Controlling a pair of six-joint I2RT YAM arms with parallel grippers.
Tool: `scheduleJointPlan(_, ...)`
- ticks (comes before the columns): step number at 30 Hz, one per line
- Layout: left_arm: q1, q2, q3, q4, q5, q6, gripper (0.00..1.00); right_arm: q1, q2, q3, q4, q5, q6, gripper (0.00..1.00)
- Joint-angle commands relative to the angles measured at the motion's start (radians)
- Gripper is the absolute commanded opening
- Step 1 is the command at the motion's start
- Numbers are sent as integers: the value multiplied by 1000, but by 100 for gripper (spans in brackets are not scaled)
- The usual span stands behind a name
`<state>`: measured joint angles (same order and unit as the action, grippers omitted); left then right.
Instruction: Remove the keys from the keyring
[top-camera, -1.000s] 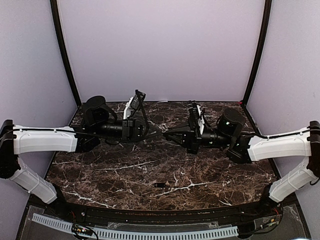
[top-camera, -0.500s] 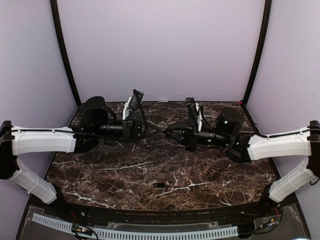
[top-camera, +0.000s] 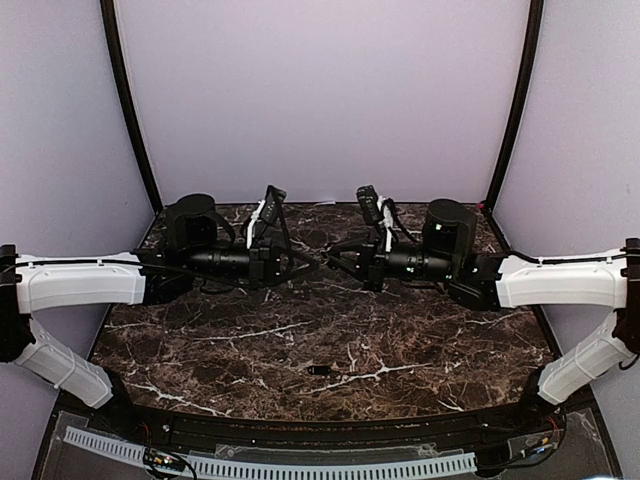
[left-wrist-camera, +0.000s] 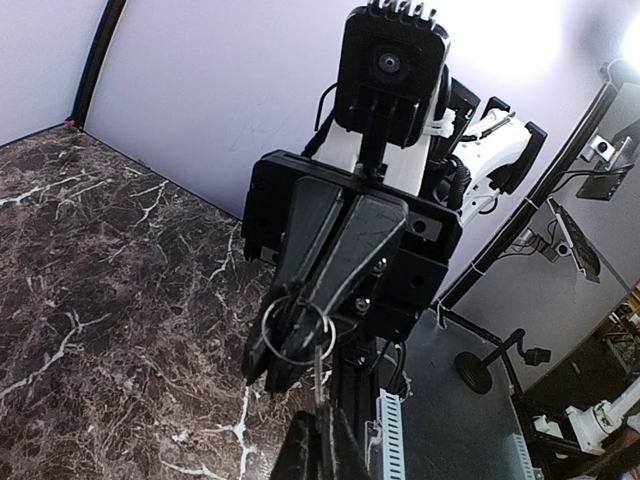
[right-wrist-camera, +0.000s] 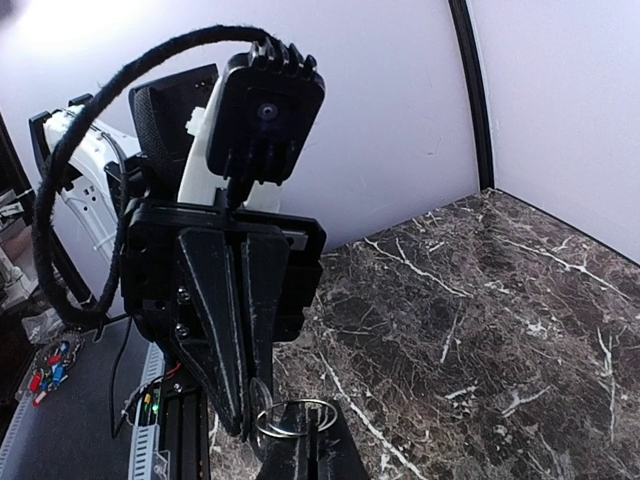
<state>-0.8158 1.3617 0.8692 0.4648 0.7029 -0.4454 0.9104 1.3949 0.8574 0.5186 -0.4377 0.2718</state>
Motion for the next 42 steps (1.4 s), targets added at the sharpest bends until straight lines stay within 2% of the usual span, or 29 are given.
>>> scheduleJointPlan(1, -6, -33, 36, -38, -17, 43, 0, -1, 9, 42, -68, 54, -62, 0)
scheduleJointPlan(8, -15, -16, 65, -89, -15, 79, 0, 16, 21, 81, -168, 133, -124, 0)
scheduleJointPlan(19, -41, -1, 118, -221, -71, 164, 0, 18, 25, 99, -207, 167, -132, 0)
scheduleJointPlan(42, -66, -25, 105, -233, -134, 205, 0, 21, 81, 164, -322, 251, -127, 0)
